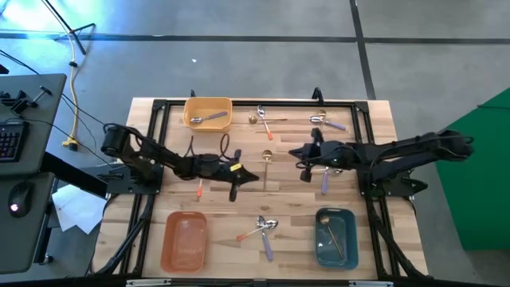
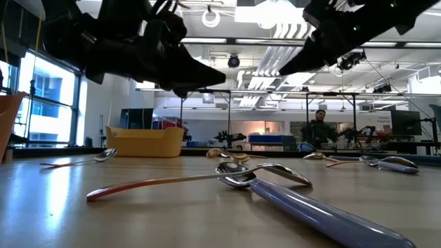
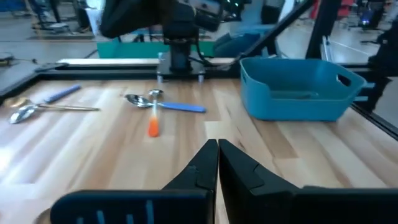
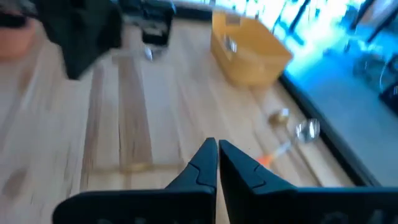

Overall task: Sort silverware by color (type)
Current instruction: Put the orange spoon into the orange bin

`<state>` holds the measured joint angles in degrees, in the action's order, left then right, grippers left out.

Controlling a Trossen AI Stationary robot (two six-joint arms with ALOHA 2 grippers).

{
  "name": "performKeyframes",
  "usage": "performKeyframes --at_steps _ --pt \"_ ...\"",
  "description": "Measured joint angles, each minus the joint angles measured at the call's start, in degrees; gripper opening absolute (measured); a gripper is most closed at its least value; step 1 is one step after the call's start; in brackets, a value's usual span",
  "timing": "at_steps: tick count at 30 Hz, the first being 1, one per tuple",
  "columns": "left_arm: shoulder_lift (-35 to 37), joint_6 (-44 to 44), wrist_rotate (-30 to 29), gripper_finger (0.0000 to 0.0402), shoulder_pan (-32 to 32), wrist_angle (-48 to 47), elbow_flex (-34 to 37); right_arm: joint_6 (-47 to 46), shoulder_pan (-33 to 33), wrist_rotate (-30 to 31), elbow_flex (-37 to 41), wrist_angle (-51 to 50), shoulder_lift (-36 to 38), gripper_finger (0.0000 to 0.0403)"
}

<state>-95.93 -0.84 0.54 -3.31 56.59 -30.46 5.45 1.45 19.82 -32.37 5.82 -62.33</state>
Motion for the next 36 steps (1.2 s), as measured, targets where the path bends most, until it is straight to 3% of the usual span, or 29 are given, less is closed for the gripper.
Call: performKeyframes --at_steps 6,12,22,31,36 --pt "8.7 0.7 0.0 0.0005 1.0 -0.5 4.6 1.1 0.0 0.7 5.9 12.1 2.1 0.0000" --pt "17.1 -0.5 0.0 0.0005 2.1 -4.7 8.1 -0.4 -0.5 -3.5 6.4 9.8 2.0 0.0000" --pt "20.0 -1.8 0.0 0.0005 2.6 -9.6 8.3 -5.6 -3.2 -3.7 -7.2 -22.5 2.0 0.0012" --pt "20.0 -1.9 0.0 0.0005 2.6 -10.9 8.3 -9.7 -5.2 -3.8 -16.9 -45.7 2.0 0.0119" --pt "20.0 -0.3 -0.1 0.0005 2.6 -11.9 8.3 -10.0 -9.3 -6.8 -15.6 -50.1 1.8 0.0155"
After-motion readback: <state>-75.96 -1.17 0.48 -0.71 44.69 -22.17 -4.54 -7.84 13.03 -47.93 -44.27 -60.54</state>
